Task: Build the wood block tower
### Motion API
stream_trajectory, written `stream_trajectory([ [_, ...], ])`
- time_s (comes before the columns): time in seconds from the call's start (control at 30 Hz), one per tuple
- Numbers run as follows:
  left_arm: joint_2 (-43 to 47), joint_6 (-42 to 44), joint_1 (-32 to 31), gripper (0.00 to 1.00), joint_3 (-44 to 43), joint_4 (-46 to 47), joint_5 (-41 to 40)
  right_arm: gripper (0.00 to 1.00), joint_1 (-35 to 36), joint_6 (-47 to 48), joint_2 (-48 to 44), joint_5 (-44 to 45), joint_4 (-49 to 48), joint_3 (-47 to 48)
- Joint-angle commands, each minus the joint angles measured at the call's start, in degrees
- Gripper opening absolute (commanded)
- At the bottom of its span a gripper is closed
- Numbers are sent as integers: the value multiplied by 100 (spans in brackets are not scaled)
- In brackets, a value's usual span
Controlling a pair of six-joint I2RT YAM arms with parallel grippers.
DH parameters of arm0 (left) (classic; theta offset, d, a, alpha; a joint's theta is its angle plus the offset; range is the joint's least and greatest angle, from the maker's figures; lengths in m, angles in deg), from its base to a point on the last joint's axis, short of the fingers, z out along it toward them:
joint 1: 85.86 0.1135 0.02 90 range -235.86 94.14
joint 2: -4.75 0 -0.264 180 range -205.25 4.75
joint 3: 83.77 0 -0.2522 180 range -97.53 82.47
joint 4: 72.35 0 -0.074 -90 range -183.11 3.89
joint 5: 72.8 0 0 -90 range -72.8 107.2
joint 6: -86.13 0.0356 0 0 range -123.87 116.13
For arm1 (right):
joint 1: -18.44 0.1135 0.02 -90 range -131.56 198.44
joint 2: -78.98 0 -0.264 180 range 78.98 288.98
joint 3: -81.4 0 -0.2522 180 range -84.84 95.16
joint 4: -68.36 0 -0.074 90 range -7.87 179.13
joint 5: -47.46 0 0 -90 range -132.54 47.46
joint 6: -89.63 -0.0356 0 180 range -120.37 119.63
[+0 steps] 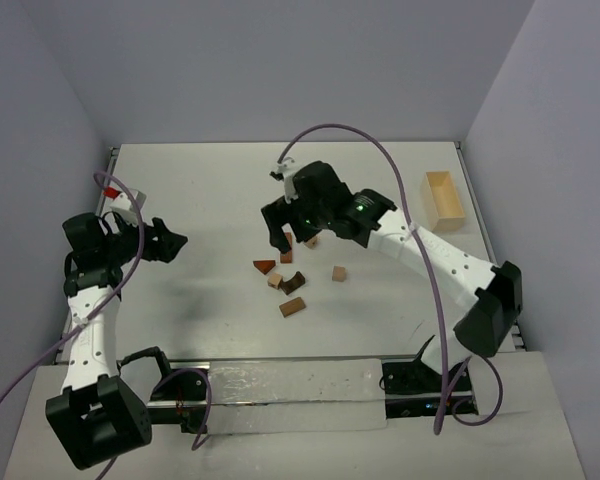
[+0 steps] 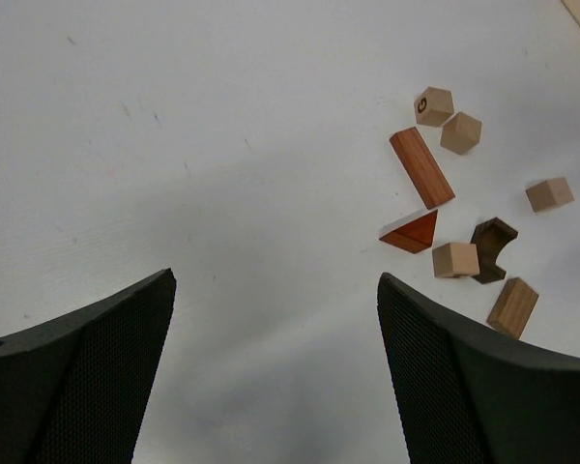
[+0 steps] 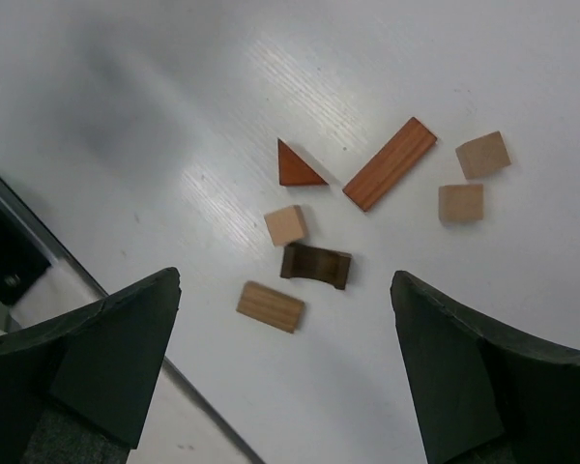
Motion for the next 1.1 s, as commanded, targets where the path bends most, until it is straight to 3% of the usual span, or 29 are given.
stream_trajectory([
  [0.0, 178, 725, -257, 91, 58, -101, 395, 96, -217, 1335, -583, -599, -104, -754],
  [0.1, 369, 1015, -638, 91, 162, -168, 187, 98, -287, 1728, -893, -237, -197, -1365],
  [0.27, 347, 1132, -1275, 91, 172, -69, -243, 98, -666, 2034, -642, -435, -433, -1633],
  [0.6, 208, 1101, -1696, 90, 202, 128, -486, 83, -1484, 3076, 1712, -1060, 340, 372],
  [0.67, 199, 1124, -1716, 90, 236, 141, -539, 81, -1563, 3092, 2066, -1098, 557, 897],
  [0.83, 130, 1153, -1713, 90, 305, 194, -601, 64, -1791, 2762, 2979, -1209, 638, 1877],
  [1.07, 45, 1129, -1707, 90, 355, 270, -651, 60, -1806, 2526, 3584, -1106, 569, 2325],
])
